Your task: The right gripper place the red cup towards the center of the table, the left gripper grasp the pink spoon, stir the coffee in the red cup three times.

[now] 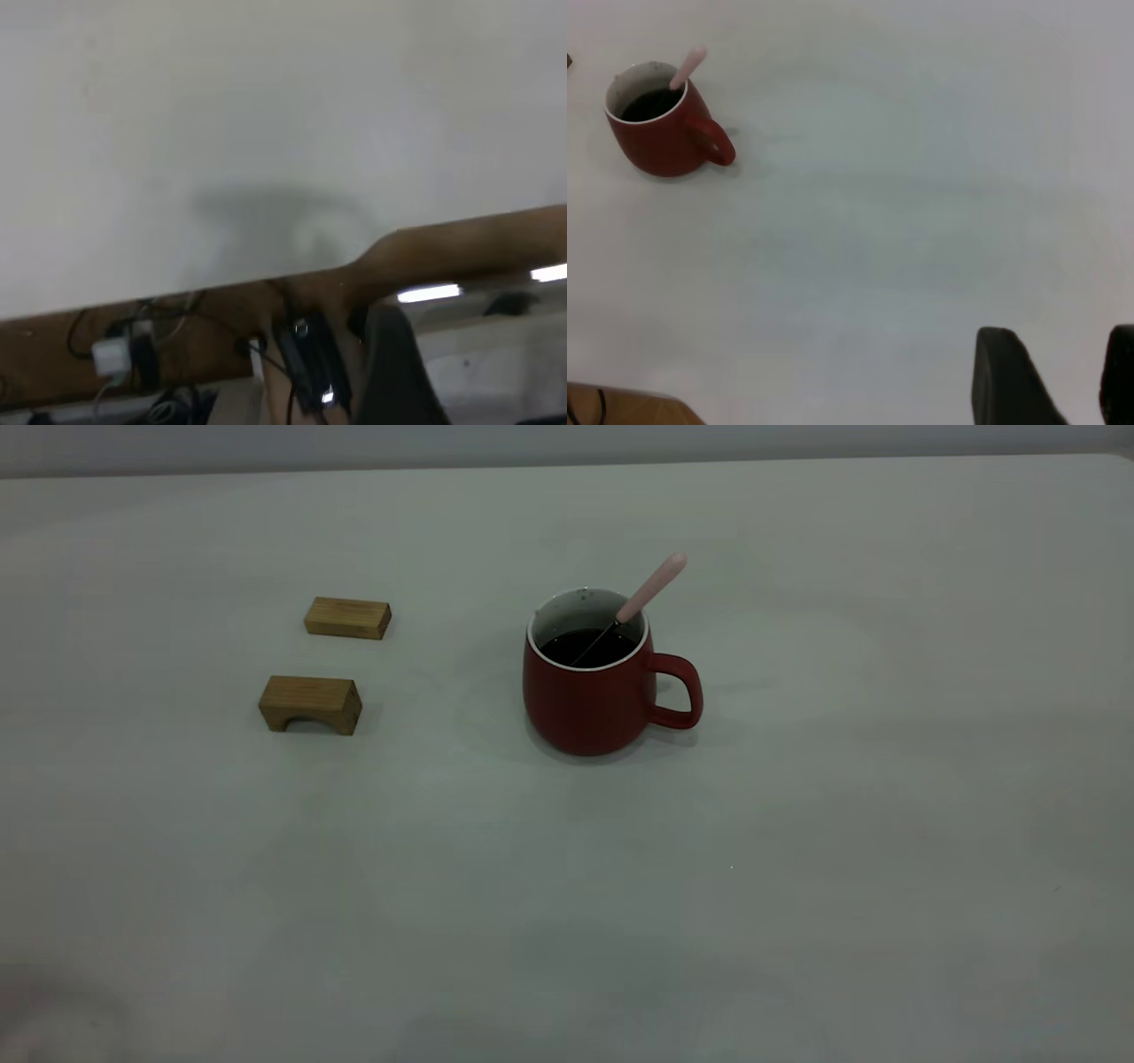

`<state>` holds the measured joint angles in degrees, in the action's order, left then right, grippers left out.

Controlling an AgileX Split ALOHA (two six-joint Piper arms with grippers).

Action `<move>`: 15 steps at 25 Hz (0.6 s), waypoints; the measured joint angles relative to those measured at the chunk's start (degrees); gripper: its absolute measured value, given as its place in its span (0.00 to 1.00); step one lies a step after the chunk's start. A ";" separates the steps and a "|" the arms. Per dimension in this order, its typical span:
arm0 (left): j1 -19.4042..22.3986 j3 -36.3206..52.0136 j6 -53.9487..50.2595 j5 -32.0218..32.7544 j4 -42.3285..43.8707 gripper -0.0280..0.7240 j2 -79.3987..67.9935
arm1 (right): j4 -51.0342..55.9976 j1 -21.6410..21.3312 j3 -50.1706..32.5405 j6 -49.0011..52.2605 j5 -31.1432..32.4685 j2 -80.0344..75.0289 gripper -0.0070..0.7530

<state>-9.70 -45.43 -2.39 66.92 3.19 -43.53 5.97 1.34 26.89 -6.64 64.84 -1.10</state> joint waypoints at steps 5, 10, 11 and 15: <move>5.22 8.18 0.00 -0.26 0.18 0.77 16.81 | 0.00 0.00 0.00 0.00 0.00 0.00 0.40; 5.28 13.91 -0.89 -1.05 -0.28 0.77 28.56 | 0.00 0.00 0.00 0.00 0.00 0.00 0.40; 5.30 15.04 -0.94 -1.62 -0.34 0.77 30.25 | 0.00 0.00 0.00 0.00 0.00 0.00 0.40; 5.30 17.05 -0.94 -2.43 -0.34 0.77 36.86 | 0.00 0.00 0.00 0.00 0.00 0.00 0.40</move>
<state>-4.40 -28.38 -3.33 64.49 2.85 -6.67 5.97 1.34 26.89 -6.64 64.84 -1.10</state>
